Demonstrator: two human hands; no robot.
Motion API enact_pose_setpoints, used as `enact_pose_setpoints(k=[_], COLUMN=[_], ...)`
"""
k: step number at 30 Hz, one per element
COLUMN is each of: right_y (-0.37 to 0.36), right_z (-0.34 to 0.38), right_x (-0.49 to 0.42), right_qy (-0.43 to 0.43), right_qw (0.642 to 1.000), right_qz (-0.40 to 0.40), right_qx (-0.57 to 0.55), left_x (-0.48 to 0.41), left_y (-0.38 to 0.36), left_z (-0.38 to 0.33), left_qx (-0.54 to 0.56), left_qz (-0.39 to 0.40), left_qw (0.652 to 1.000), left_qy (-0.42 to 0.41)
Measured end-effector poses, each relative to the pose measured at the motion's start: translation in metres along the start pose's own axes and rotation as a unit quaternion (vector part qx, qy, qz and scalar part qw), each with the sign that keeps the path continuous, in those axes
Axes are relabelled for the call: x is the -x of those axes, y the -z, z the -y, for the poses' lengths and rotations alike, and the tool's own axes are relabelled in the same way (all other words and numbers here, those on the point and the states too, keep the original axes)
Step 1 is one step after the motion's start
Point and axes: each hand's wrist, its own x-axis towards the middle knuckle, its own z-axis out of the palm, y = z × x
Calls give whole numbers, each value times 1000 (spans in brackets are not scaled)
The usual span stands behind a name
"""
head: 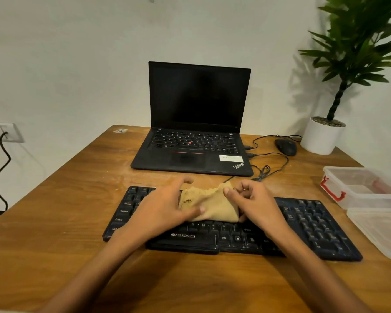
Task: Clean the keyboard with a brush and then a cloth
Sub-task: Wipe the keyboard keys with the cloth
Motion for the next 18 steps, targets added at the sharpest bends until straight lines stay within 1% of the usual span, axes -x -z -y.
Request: enact_pose_setpoints(k=[2, 4, 7, 10, 12, 13, 15, 17, 18], right_y=[0, 0, -2, -3, -2, -1, -1, -4, -5], right_z=[-1, -1, -2, 1, 3, 3, 7, 10, 10], right_x=[1, 2, 1, 2, 3, 4, 5, 5, 4], right_qy=[13, 36, 58, 66, 128, 171, 238, 274, 275], right_qw=[999, 993, 979, 960, 944, 940, 934, 917, 908], right_qz=[-17, -32, -40, -46, -48, -34, 35, 131, 177], right_qx=[44, 112, 193, 270, 299, 293, 263, 260, 262], left_x=[-7, -11, -17, -21, -23, -23, -25, -28, -29], left_y=[-3, -4, -6, -5, -5, -5, -5, -5, -4], left_z=[6, 10, 12, 14, 14, 14, 15, 16, 17], left_qx=[40, 68, 70, 71, 70, 71, 82, 98, 101], left_qz=[-9, 2, -1, 14, 20, 21, 22, 26, 28], left_qw=[999, 997, 996, 994, 994, 994, 993, 992, 991], left_qy=[18, 37, 56, 77, 79, 79, 78, 79, 81])
